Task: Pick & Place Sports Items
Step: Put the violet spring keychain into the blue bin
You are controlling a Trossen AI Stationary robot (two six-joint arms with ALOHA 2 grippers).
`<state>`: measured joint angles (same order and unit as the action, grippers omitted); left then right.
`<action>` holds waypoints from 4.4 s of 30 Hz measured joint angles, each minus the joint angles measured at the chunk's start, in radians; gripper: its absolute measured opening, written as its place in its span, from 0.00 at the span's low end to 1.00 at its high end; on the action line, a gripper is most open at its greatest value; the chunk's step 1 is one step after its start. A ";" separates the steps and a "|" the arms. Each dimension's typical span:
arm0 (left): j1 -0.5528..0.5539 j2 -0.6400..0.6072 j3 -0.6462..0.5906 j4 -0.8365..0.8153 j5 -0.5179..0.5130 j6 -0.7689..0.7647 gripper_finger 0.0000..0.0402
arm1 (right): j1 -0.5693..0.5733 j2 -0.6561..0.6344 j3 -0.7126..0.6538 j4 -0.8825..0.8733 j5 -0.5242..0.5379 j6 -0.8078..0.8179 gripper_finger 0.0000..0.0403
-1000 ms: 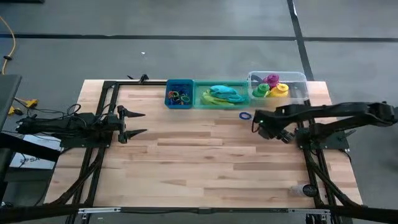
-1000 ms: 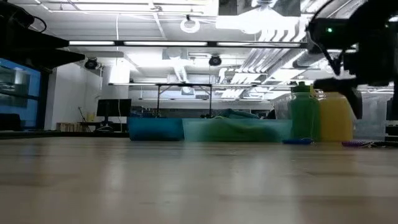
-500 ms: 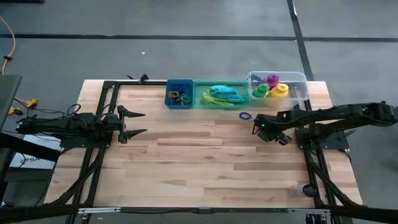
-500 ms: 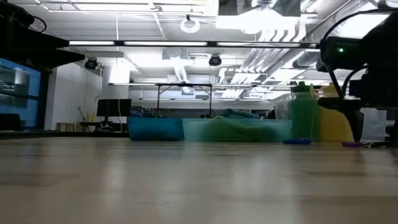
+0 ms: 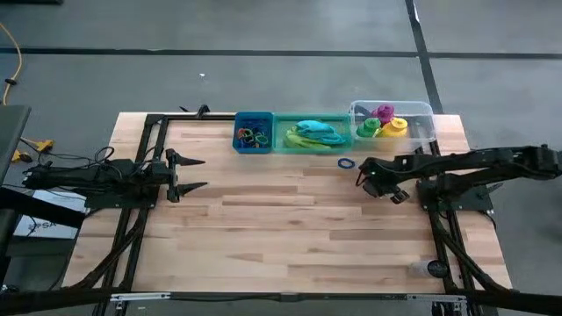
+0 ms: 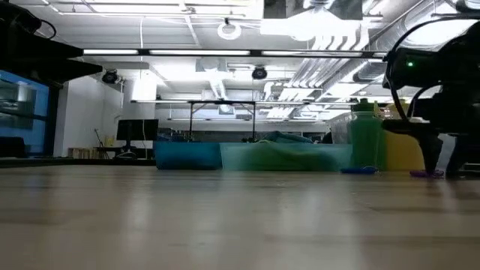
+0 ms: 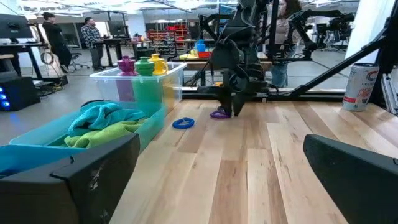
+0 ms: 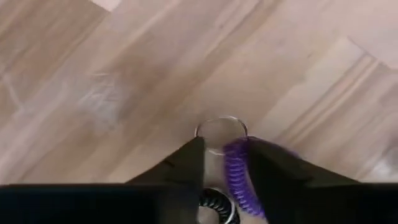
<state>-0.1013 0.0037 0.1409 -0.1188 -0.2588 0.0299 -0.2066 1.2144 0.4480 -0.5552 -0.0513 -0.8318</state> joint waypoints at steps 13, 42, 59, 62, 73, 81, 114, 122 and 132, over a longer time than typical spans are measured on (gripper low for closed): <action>0.000 0.000 0.000 0.000 0.000 0.000 0.92 | 0.001 0.001 -0.001 -0.006 0.002 0.000 0.01; 0.000 0.000 0.000 0.000 0.000 0.000 0.92 | 0.084 -0.121 0.189 0.099 -0.014 0.411 0.00; 0.000 0.000 0.000 0.000 0.000 0.000 0.92 | -0.007 -0.120 0.248 0.820 -0.026 1.076 0.00; 0.000 0.000 0.000 0.000 0.000 0.000 0.92 | -0.028 -0.095 0.249 0.941 -0.026 1.121 0.00; 0.000 0.000 0.000 0.000 0.000 0.000 0.92 | -0.094 0.157 0.461 1.014 -0.034 1.125 0.00; 0.000 0.000 0.000 0.000 0.000 0.000 0.92 | -0.163 0.396 0.751 0.905 -0.080 1.123 0.00; 0.000 0.000 0.000 0.000 0.000 0.000 0.92 | -0.221 0.835 1.116 0.828 -0.131 1.044 0.25; 0.000 0.000 0.000 0.000 0.000 0.000 0.92 | -0.220 0.821 1.115 0.803 -0.155 1.045 0.43; 0.000 0.000 0.000 0.000 0.000 0.000 0.92 | -0.219 0.805 1.115 0.775 -0.077 0.972 0.50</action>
<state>-0.1016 0.0037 0.1410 -0.1185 -0.2588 0.0299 -0.4255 2.0193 1.5635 0.2199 -0.1287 0.1401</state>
